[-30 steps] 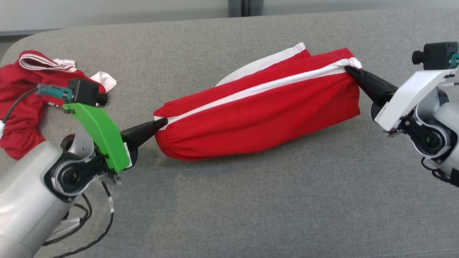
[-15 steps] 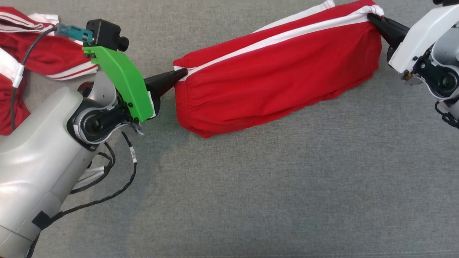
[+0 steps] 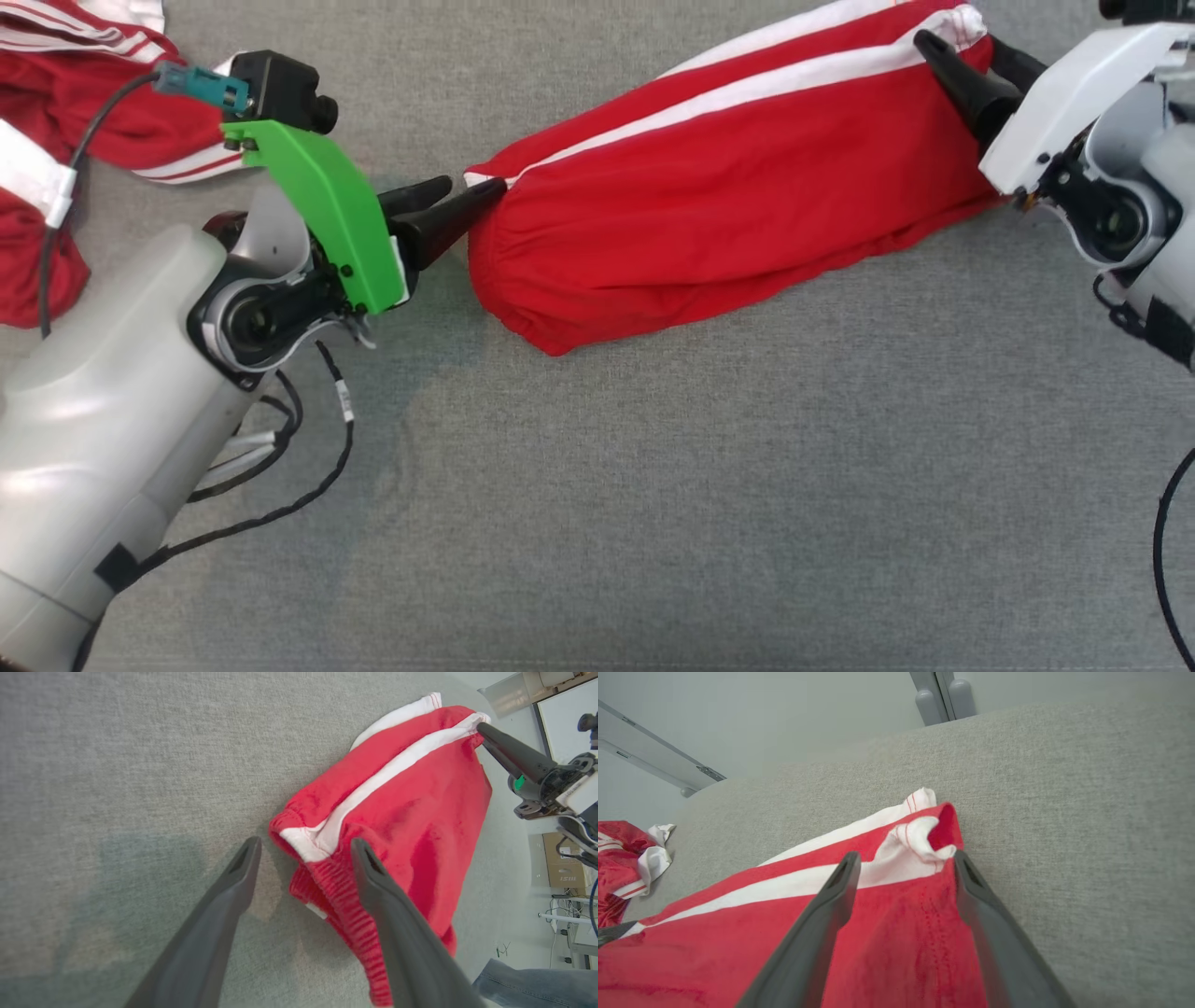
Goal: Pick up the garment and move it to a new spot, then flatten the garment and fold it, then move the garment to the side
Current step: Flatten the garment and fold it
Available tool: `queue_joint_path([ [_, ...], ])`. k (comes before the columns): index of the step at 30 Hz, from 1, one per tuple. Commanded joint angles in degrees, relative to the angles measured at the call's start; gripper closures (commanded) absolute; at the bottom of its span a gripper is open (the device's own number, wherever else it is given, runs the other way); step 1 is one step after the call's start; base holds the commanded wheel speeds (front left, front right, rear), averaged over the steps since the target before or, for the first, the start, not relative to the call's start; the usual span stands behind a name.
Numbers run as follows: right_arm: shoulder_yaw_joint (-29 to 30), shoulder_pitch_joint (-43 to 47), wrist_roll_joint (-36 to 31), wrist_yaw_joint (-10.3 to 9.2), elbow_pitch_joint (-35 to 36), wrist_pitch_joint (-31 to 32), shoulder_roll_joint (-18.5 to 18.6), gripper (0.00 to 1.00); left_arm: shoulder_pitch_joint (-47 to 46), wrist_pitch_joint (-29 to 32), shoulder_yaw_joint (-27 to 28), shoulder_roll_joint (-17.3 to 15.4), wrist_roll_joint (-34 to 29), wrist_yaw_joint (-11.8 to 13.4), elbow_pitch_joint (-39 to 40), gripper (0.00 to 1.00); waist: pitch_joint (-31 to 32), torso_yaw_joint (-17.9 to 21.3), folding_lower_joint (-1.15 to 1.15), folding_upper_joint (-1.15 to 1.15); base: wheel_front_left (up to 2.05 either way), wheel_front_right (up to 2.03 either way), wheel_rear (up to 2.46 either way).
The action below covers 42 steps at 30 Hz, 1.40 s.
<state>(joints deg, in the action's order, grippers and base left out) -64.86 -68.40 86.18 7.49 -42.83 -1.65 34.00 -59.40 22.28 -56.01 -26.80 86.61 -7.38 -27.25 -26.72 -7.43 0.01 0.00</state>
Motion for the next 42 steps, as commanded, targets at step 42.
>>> queue_joint_path([
  [42, 14.1, 7.2, -17.7, -0.02, -28.8, 15.8, -5.6, 0.0, 41.1, -37.4, 22.8, 10.8, -41.2, 12.6, 18.9, 0.0, 8.7, -15.6, -0.01, 0.0, 0.0, 0.0, 0.0],
])
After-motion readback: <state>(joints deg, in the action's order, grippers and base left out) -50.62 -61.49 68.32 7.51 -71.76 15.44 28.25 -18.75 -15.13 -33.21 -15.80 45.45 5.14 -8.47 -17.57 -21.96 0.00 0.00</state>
